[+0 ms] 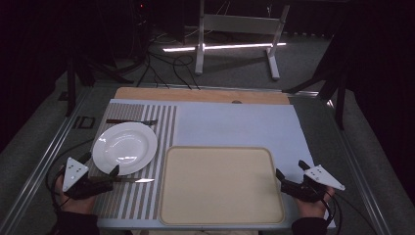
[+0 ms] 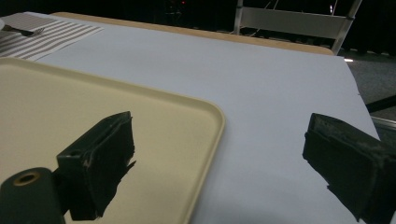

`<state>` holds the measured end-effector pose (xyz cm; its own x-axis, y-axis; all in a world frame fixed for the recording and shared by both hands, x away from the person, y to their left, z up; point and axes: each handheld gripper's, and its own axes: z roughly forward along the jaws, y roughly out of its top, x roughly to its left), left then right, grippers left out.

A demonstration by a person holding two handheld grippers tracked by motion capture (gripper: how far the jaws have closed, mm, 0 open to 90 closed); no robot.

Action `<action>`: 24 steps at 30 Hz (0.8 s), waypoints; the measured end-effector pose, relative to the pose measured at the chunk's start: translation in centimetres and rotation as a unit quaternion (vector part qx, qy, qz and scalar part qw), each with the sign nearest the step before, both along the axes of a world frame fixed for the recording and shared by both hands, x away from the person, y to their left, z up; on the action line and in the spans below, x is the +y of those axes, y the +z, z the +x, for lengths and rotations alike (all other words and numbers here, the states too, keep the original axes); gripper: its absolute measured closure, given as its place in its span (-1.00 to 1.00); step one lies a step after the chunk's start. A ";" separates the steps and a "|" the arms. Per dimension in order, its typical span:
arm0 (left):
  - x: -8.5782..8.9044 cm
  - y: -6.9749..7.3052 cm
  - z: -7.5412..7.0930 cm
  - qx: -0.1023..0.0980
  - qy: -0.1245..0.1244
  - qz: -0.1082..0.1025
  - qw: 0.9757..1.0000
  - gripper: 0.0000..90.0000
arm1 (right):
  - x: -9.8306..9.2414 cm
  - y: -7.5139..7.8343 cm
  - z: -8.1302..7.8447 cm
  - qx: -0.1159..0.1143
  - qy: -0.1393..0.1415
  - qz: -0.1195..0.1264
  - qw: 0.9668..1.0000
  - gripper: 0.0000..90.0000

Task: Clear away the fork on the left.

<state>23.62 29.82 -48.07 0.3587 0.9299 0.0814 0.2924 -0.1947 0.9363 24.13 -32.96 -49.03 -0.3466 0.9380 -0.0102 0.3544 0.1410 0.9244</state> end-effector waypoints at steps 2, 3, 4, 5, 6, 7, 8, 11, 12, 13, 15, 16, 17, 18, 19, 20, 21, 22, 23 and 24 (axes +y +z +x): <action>0.0 0.0 0.0 -0.001 0.001 -0.002 1.000 -1.00 | -0.1 0.0 0.0 -0.002 0.000 0.006 1.000 -0.81; 0.0 0.0 0.0 -0.001 0.001 -0.001 1.000 -1.00 | -0.1 0.0 0.0 -0.003 0.000 0.006 1.000 -0.81; 0.0 0.0 0.0 0.000 0.001 0.000 1.000 -1.00 | -0.2 0.0 0.0 -0.003 0.000 0.007 1.000 -0.81; 0.1 0.0 0.0 0.001 0.001 0.001 1.000 -1.00 | -0.2 0.0 0.0 -0.003 0.000 0.007 1.000 -0.81; 0.1 0.0 0.0 0.002 0.002 0.000 1.000 -1.00 | -0.2 0.0 0.0 -0.003 0.000 0.007 1.000 -0.81; 0.1 0.0 0.0 0.001 0.003 -0.001 1.000 -1.00 | -0.2 0.0 0.0 -0.003 0.001 0.007 1.000 -0.81; 0.2 0.0 0.0 0.001 0.003 -0.002 1.000 -1.00 | -0.1 0.0 0.1 -0.003 0.001 0.006 1.000 -0.81; 0.2 0.2 0.1 -0.001 0.004 -0.004 1.000 -1.00 | -0.1 0.0 0.0 -0.004 0.000 0.007 1.000 -0.81; 0.3 0.3 0.1 -0.001 0.003 -0.005 1.000 -1.00 | -0.1 0.0 0.1 -0.006 0.001 0.006 1.000 -0.81; 0.3 0.4 0.1 -0.001 0.003 -0.006 1.000 -1.00 | -0.2 0.0 0.1 -0.005 0.000 0.006 1.000 -0.81; 0.4 0.6 0.2 -0.001 0.001 -0.007 1.000 -1.00 | -0.2 -0.1 0.1 -0.004 -0.001 0.008 1.000 -0.81; 0.4 0.8 0.3 -0.002 0.000 -0.006 1.000 -1.00 | -0.2 -0.1 0.1 -0.005 -0.001 0.009 1.000 -0.81; 0.4 0.9 0.3 -0.004 -0.001 -0.005 1.000 -1.00 | -0.3 -0.1 0.1 -0.005 0.000 0.009 1.000 -0.81; 0.4 1.1 0.3 -0.006 -0.001 -0.003 1.000 -1.00 | -0.3 -0.1 0.1 -0.006 0.000 0.009 1.000 -0.81; 0.5 1.3 0.4 -0.008 -0.002 -0.002 1.000 -1.00 | -0.3 -0.1 0.0 -0.008 0.000 0.010 1.000 -0.81; 0.6 1.5 0.4 -0.010 -0.003 0.000 1.000 -1.00 | -0.3 -0.1 0.0 -0.008 0.001 0.011 1.000 -0.81; 0.7 1.6 0.5 -0.011 -0.004 0.000 1.000 -1.00 | -0.3 -0.1 0.0 -0.009 0.002 0.011 1.000 -0.81; 0.8 1.8 0.6 -0.012 -0.004 0.001 1.000 -1.00 | -0.3 -0.1 0.1 -0.008 0.001 0.012 1.000 -0.81; 0.9 1.9 0.8 -0.013 -0.004 0.002 1.000 -1.00 | -0.2 -0.1 0.1 -0.008 0.002 0.011 1.000 -0.81; 1.0 2.0 0.9 -0.013 -0.004 0.002 1.000 -1.00 | -0.2 -0.1 0.1 -0.008 0.003 0.010 1.000 -0.81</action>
